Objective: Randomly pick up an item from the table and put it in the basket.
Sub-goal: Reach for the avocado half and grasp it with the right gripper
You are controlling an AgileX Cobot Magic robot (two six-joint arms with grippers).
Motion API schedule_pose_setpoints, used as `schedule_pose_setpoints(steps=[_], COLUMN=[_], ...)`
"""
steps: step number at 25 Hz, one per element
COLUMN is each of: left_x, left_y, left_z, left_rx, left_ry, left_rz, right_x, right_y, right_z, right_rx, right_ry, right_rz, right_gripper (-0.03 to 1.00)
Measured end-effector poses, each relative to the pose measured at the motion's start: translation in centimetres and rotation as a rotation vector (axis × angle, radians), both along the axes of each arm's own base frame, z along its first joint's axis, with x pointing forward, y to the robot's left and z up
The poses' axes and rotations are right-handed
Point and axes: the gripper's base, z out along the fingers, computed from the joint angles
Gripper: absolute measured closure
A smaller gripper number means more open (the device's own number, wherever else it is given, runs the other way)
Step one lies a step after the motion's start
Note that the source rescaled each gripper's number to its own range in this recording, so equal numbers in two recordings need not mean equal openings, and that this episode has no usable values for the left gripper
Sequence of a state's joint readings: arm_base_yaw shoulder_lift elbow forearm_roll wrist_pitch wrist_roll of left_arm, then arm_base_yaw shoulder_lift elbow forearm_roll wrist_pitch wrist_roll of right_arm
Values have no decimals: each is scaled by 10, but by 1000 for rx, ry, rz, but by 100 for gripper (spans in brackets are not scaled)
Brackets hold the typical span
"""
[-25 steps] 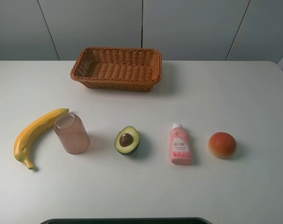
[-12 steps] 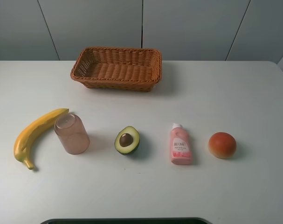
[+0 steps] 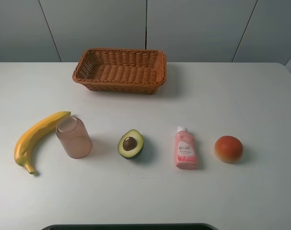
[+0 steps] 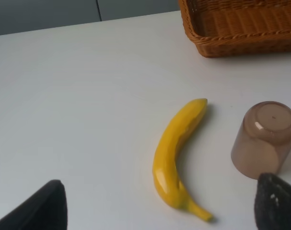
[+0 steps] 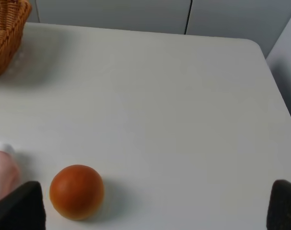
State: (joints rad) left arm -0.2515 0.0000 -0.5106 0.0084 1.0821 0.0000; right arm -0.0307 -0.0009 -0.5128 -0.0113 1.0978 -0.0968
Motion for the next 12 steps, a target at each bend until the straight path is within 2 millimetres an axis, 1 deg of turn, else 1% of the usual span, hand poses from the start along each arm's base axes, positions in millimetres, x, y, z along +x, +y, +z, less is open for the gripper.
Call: schedule_pose_setpoints(steps=[2, 5, 7, 8, 10, 12], left_x=[0, 0, 0, 0, 0, 0], left_y=[0, 0, 0, 0, 0, 0], left_z=[0, 0, 0, 0, 0, 0], left_rx=[0, 0, 0, 0, 0, 0], left_ry=[0, 0, 0, 0, 0, 0], left_rz=[0, 0, 0, 0, 0, 0], right_x=[-1, 1, 7, 12, 23, 38], right_y=[0, 1, 2, 3, 4, 5], right_z=[1, 14, 27, 37, 55, 72], right_rx=[5, 13, 24, 34, 44, 40], right_ry=[-2, 12, 43, 54, 78, 111], right_rz=[1, 4, 11, 18, 36, 59], right_gripper=[-3, -3, -3, -3, -3, -3])
